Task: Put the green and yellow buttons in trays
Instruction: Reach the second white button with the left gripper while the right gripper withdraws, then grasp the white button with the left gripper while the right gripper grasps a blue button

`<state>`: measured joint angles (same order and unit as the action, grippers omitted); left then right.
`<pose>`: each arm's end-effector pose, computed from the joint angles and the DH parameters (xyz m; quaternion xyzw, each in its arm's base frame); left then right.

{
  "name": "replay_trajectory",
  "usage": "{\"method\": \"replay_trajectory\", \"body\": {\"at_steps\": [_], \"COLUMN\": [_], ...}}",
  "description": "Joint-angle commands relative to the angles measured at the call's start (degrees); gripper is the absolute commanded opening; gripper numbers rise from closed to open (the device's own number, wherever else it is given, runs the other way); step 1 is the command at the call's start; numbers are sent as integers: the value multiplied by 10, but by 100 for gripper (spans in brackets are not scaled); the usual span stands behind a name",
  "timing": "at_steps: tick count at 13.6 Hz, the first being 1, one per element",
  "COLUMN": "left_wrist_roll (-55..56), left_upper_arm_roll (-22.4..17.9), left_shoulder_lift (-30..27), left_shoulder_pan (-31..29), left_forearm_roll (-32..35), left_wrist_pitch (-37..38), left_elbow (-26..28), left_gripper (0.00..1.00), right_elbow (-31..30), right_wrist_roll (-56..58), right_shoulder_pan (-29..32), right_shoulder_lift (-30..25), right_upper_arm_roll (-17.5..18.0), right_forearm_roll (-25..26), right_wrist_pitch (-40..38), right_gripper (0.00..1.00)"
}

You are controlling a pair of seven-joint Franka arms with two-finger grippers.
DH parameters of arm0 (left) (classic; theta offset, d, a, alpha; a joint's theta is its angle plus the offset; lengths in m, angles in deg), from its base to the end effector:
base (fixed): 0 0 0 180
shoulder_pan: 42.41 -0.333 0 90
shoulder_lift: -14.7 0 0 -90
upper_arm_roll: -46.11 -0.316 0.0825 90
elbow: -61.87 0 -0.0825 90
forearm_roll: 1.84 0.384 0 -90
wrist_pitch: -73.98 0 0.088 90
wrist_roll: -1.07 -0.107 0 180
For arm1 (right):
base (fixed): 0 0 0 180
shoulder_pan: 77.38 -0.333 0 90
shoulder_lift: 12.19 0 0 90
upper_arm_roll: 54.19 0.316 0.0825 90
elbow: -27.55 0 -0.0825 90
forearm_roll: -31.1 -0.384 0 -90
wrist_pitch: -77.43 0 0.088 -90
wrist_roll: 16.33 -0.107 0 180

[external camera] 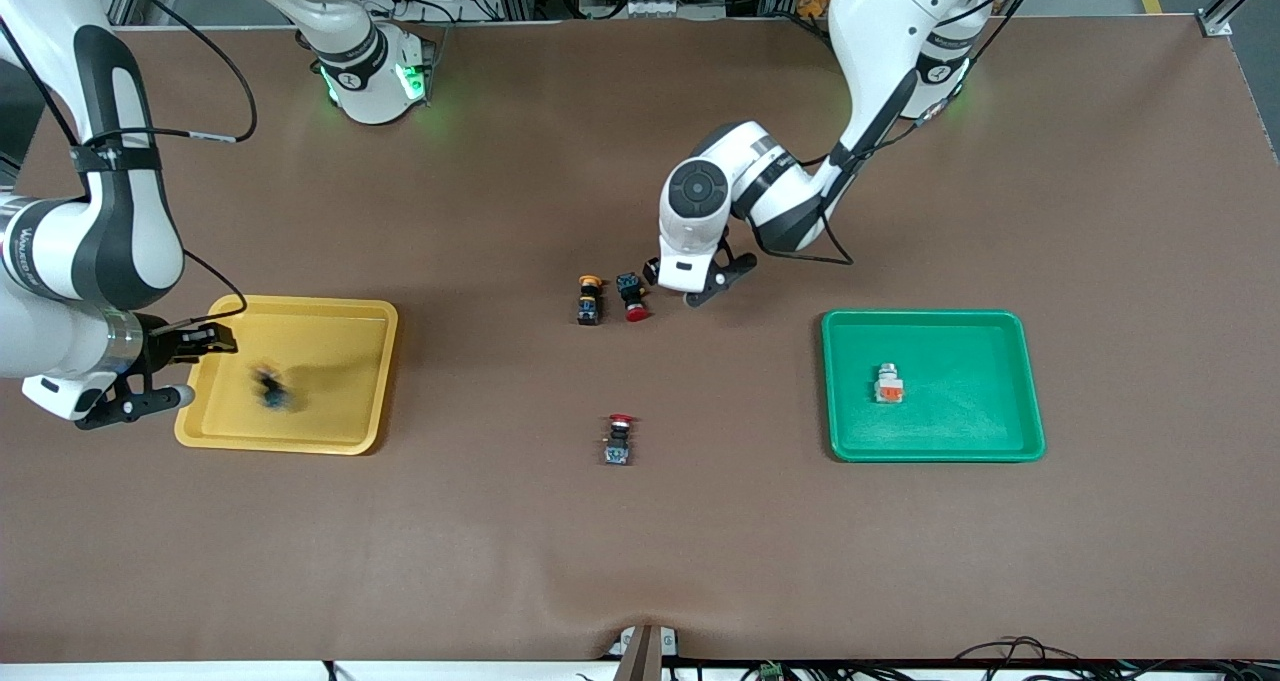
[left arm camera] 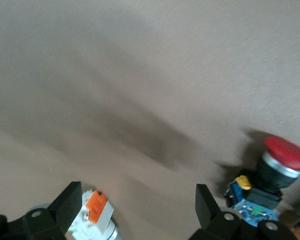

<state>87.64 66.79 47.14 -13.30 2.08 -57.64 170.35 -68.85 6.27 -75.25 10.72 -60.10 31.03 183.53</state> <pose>0.4076 -0.4662 0.2099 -0.9460 -0.3099 0.0904 0.0303 0.6300 -0.0829 0.3528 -0.9851 -0.1273 0.1152 0.0110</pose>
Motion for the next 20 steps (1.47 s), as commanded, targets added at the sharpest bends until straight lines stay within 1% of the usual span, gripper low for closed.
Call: {"method": "replay_trajectory", "body": {"at_steps": [1,3,5,7,10,11,12,13,14,15,16,17,18,20], "left_wrist_roll": [52,78,86,92,94,99,99,99,99,99,99,98,91,71], "left_upper_arm_roll": [-5,-5,-5,-5,-5,-5,-5,-5,-5,-6,-6,-6,-6,-7], "left_shoulder_lift": [-48,-58,-65,-64,-60,-60,-60,-60,-59,-57,-57,-59,-65,-77], "left_shoulder_pan": [19,34,39,47,49,52,54,55,55,54,53,52,46,31], "left_forearm_roll": [12,12,12,12,12,12,12,12,12,12,12,12,12,12], "left_wrist_pitch": [-3,-4,-14,-45,-77,-80,-80,-80,-80,-80,-80,-80,-74,-64], "left_elbow": [59,79,102,122,136,136,136,136,135,135,134,134,133,122], "left_gripper": [100,100,100,100,99,85,66,41,27,22,21,16,10,11], "right_elbow": [9,9,9,9,6,7,7,2,-5,-9,-14,-16,-24,-57], "right_wrist_roll": [-32,-94,-165,-232,-260,-279,-305,-327,-341,-350,-363,-382,-408,-469], "right_shoulder_pan": [-5,-52,-96,-136,-182,-200,-216,-231,-245,-261,-269,-282,-301,-347], "right_shoulder_lift": [-1,3,13,34,65,75,85,91,99,99,99,99,99,96], "right_upper_arm_roll": [10,11,11,11,11,11,11,11,11,11,11,11,11,10], "right_forearm_roll": [4,-12,-68,-116,-184,-206,-226,-240,-247,-251,-251,-251,-251,-250], "right_wrist_pitch": [-8,-7,-5,1,7,9,16,34,42,52,71,88,111,175], "right_gripper": [100,100,100,100,100,100,100,100,100,100,100,100,100,100]}}
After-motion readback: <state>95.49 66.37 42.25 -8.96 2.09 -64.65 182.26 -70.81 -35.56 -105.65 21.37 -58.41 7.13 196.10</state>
